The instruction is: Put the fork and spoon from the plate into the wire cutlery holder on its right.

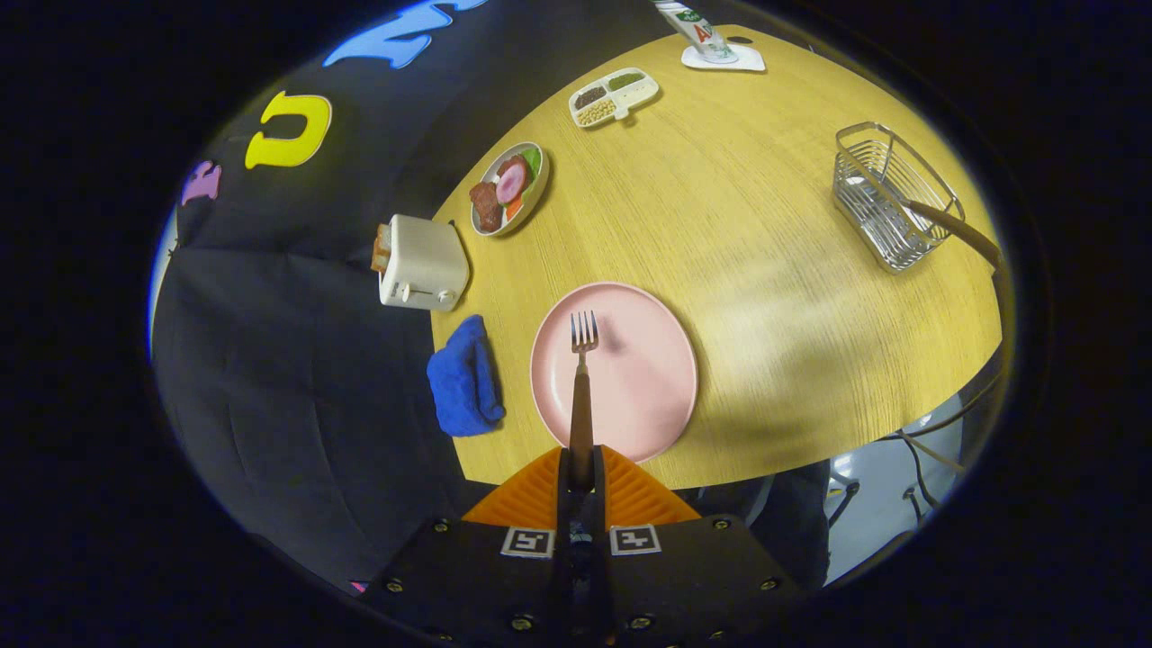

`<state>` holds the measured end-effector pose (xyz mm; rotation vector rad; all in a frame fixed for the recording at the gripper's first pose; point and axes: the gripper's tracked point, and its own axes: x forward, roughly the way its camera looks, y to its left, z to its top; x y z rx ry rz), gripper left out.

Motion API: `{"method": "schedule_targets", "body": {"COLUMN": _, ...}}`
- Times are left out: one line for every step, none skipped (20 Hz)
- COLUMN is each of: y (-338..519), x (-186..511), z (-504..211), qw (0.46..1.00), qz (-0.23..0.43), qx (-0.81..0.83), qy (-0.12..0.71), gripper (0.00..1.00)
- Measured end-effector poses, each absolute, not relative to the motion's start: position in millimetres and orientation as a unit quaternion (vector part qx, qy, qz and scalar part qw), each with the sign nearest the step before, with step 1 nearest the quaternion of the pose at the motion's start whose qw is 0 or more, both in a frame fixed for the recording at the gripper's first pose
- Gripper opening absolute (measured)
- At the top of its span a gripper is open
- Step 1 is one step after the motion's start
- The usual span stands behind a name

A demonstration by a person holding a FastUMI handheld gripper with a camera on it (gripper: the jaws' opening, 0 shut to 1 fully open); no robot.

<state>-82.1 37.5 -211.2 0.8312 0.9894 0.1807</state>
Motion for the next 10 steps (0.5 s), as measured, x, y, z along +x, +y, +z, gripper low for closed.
{"method": "schedule_targets", "body": {"y": 29, "x": -82, "z": -207, "qw": 0.796, "qz": 0.079, "qx": 0.394, "qy": 0.452, "gripper": 0.08}}
{"method": "schedule_targets", "body": {"y": 21, "x": -84, "z": -204, "qw": 0.798, "qz": 0.073, "qx": 0.400, "qy": 0.444, "gripper": 0.08}}
{"method": "schedule_targets", "body": {"y": 12, "x": -85, "z": -201, "qw": 0.800, "qz": 0.066, "qx": 0.407, "qy": 0.437, "gripper": 0.08}}
{"method": "schedule_targets", "body": {"y": 2, "x": -87, "z": -197, "qw": 0.801, "qz": 0.060, "qx": 0.414, "qy": 0.429, "gripper": 0.08}}
{"method": "schedule_targets", "body": {"y": -8, "x": -89, "z": -193, "qw": 0.802, "qz": 0.051, "qx": 0.422, "qy": 0.420, "gripper": 0.08}}
{"method": "schedule_targets", "body": {"y": -19, "x": -91, "z": -189, "qw": 0.803, "qz": 0.043, "qx": 0.431, "qy": 0.411, "gripper": 0.08}}
{"method": "schedule_targets", "body": {"y": -31, "x": -95, "z": -184, "qw": 0.804, "qz": 0.034, "qx": 0.439, "qy": 0.400, "gripper": 0.08}}
{"method": "schedule_targets", "body": {"y": -42, "x": -98, "z": -180, "qw": 0.805, "qz": 0.025, "qx": 0.446, "qy": 0.390, "gripper": 0.08}}
{"method": "schedule_targets", "body": {"y": -54, "x": -102, "z": -176, "qw": 0.806, "qz": 0.017, "qx": 0.453, "qy": 0.381, "gripper": 0.08}}
{"method": "schedule_targets", "body": {"y": -67, "x": -104, "z": -171, "qw": 0.807, "qz": 0.007, "qx": 0.461, "qy": 0.369, "gripper": 0.08}}
